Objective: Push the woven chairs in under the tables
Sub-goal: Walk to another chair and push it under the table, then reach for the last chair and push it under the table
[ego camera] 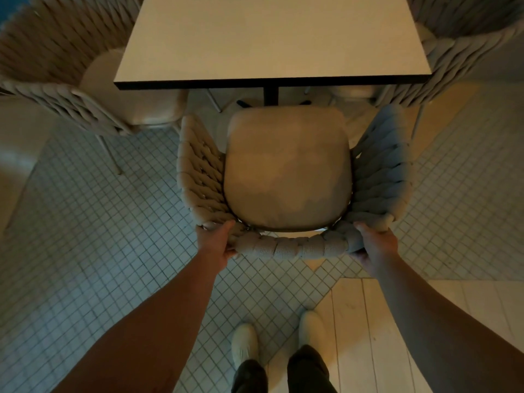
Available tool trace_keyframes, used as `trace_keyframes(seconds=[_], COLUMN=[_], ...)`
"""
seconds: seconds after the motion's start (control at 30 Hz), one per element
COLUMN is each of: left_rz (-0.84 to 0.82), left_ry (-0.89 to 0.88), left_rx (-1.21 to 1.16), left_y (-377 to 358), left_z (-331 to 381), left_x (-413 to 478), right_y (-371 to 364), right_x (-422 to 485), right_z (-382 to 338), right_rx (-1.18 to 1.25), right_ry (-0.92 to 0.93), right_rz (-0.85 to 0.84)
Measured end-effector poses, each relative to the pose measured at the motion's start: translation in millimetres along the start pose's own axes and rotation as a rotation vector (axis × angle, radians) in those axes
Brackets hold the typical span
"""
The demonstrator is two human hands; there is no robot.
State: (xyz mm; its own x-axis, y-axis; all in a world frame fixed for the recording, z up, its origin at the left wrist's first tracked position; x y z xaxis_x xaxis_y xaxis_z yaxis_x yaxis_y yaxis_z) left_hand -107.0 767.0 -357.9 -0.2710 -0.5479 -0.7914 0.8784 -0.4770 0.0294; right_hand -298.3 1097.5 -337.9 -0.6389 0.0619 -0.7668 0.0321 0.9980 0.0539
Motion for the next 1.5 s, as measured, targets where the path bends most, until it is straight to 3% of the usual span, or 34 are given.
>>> trace_keyframes(seconds=[0.23,0.37,0.43,0.63,0.8,1.07,1.2,1.5], left_rz=[0.013,-0.027,-0.148,-0.424,-0.436,-0.269,-0.155,-0.041], left_ry=[-0.009,-0.085,-0.167,-0.301,-0.333,-0.359,-0.325,-0.25], left_rx=[0.097,0.351,0.592,1.373,1.639,1.582,1.461,1.248], left_y=[-8.1,-6.8,-15.1,-23.3,-6.1,37.3,82.0,203.5], left_z=[11.2,31.1,41.1,33.6,35.0,59.4,64.7,79.3], left_x=[-56.6,-106.2,-131.6,-191.3,-213.0,-219.0,-217.6,-187.6], right_y=[-2.7,-5.6,-11.8,-49.1,-72.6,-131.6,-178.2,-308.6], right_x=[-42.2,-82.2,-104.2,-172.7,-202.2,-230.0,-252.9,-304.3], right_z=[-12.3,-25.6,-35.4,-55.8,-46.2,-46.9,-36.2,29.6], right_rx=[-0.164,-0.269,-0.419,-1.182,-1.547,-1.659,-1.672,-1.944], right_ry=[0.0,0.004,0.051,0.312,0.359,0.464,0.542,0.652], right_rz=[0.01,-0.052,-0.12,-0.421,-0.595,-0.725,-0.802,-0.955])
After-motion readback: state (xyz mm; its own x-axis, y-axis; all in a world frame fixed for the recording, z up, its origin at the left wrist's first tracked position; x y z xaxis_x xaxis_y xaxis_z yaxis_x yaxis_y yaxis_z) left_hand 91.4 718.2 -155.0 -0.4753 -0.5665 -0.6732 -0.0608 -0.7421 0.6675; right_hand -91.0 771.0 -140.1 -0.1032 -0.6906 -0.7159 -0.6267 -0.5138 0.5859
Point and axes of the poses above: each hand's wrist, its own x-axis towards the middle knuckle, its own y-axis out of the back of the hand, z = x × y, the point moved 9 cm from there along x, towards the middle knuckle, and after that the axes turned 5 degrees about -z, right-handed, at the moved point
